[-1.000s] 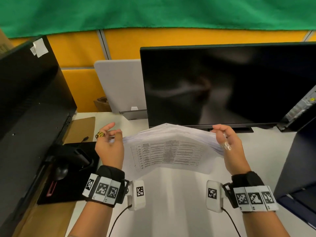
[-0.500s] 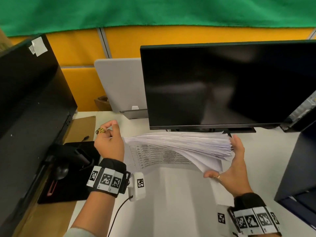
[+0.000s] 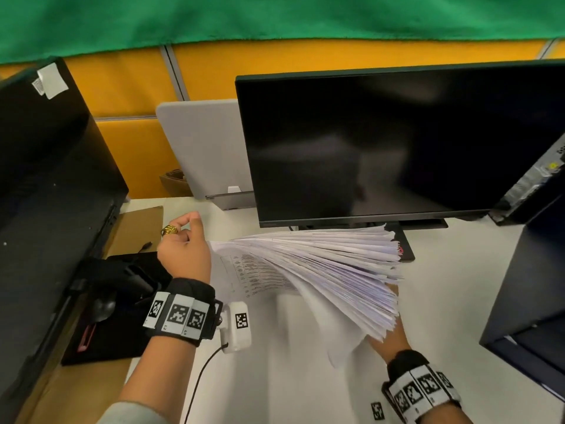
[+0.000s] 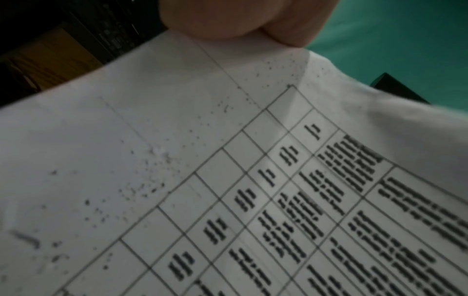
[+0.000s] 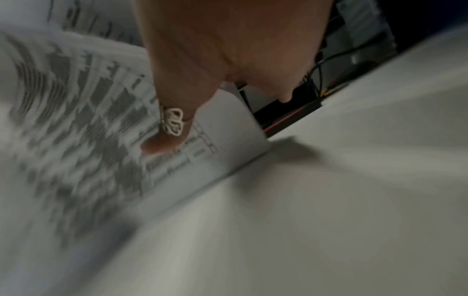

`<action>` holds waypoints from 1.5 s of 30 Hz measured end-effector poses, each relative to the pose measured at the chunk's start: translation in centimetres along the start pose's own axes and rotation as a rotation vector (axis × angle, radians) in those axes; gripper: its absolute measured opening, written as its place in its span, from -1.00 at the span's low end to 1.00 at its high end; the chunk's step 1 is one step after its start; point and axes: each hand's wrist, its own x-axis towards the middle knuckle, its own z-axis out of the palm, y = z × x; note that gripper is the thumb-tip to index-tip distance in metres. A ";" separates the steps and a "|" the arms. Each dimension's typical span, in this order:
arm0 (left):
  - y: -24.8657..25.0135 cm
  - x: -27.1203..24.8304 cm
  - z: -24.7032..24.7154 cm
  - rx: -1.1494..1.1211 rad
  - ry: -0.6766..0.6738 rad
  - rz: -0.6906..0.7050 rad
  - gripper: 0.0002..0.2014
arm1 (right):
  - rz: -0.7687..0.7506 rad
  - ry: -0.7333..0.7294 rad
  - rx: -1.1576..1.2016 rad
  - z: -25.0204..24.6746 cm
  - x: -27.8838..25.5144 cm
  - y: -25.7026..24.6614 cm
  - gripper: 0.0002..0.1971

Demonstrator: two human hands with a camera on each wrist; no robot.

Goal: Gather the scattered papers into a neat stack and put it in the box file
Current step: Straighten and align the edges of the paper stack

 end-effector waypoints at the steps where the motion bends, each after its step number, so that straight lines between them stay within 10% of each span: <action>1: -0.1 0.1 0.0 -0.002 -0.009 -0.003 -0.80 | 0.001 -0.009 0.087 -0.2 0.8 -0.9 -0.11; 5: -0.1 0.4 -0.2 -0.012 -0.099 0.018 -0.87 | -0.230 0.032 0.135 -2.3 2.7 -6.3 0.26; 11: 0.1 0.5 -0.3 0.012 -0.154 0.058 -0.83 | -0.284 0.044 0.059 -2.1 2.0 -10.4 -0.69; 16: 1.3 0.2 -0.9 0.111 -0.113 0.072 -0.78 | -0.295 0.088 0.219 -1.1 1.5 -10.5 -0.67; 18: 3.1 -0.4 -1.7 0.324 -0.079 0.298 -0.60 | -0.305 0.100 0.231 -0.8 1.3 -10.8 -0.66; 21: 7.3 -2.8 -1.5 0.512 -0.477 0.821 -0.07 | -0.304 0.118 0.277 -0.4 0.9 -11.1 -0.68; 23: 9.1 -4.9 0.1 0.756 -0.833 0.916 0.15 | -0.316 0.153 0.308 0.1 0.7 -11.3 -0.70; 28: 10.1 -4.7 4.8 0.912 -1.147 0.648 0.19 | -0.436 0.250 0.195 1.9 -0.2 -13.3 -0.83; 35: 9.3 -2.1 3.4 0.817 -1.052 0.615 -0.62 | -0.825 0.440 -0.315 1.8 -1.5 -18.0 -0.78; 39: 8.5 -2.2 1.3 0.631 -0.980 0.419 -0.59 | -0.688 0.262 -0.311 1.1 -2.2 -20.4 -0.76; 45: 8.4 -1.6 -4.2 0.066 -0.877 0.019 -0.75 | -0.582 0.468 -0.379 -1.7 -2.7 -20.2 -0.33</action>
